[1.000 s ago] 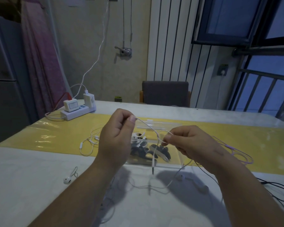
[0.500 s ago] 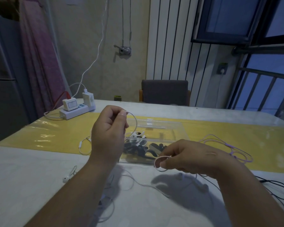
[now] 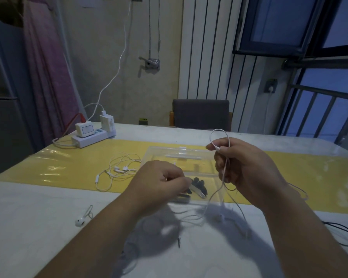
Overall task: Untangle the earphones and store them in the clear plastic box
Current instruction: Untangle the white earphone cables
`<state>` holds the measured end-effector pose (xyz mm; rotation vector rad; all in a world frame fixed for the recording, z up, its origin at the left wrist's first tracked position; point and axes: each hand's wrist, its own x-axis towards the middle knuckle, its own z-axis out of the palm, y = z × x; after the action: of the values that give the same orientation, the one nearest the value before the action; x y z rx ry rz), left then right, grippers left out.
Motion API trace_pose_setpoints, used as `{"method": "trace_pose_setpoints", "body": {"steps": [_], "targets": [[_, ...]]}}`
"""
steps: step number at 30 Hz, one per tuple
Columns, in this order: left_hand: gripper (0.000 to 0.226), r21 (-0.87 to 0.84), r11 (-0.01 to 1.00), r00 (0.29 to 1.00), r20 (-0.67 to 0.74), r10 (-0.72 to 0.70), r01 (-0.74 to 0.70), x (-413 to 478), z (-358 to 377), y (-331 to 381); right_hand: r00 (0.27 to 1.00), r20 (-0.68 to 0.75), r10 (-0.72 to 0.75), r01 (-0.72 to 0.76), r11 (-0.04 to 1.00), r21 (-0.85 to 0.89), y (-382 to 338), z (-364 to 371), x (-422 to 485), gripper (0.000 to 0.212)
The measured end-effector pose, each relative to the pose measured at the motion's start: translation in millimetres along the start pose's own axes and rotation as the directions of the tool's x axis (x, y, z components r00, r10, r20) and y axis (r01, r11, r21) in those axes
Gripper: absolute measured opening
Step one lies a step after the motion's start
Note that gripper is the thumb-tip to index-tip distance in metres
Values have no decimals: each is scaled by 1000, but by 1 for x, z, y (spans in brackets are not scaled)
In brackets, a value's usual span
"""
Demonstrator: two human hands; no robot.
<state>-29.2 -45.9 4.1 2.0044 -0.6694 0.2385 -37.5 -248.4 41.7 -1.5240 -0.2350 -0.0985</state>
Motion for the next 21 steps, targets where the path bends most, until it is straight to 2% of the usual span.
{"method": "trace_pose_setpoints", "body": {"steps": [3,7,9,12,15,17,19,21], "targets": [[22,51,998,999,-48,-24,27,2,7,1,998,64,2,-10,993,119,0,1,1,17],[16,57,998,999,3,-38,38,1,16,4,991,128,-25,-12,958,286,-1,3,-1,14],[17,114,993,998,43,-35,30,1,21,4,988,147,-46,-2,951,310,-1,5,-1,14],[6,203,978,997,68,37,-50,1,25,9,986,163,-42,-16,942,336,-1,7,-2,16],[20,-41,999,1000,-16,-3,3,-1,22,10,994,103,19,-48,956,290,-2,7,-3,24],[20,-196,980,995,-95,-39,19,0,19,12,997,28,65,-69,979,190,0,4,-2,29],[17,-293,956,987,-142,-70,25,1,14,12,996,-13,83,-82,993,86,1,2,-2,32],[20,-383,923,984,-146,-102,39,2,10,11,992,7,123,-123,990,72,1,4,-3,30]]}}
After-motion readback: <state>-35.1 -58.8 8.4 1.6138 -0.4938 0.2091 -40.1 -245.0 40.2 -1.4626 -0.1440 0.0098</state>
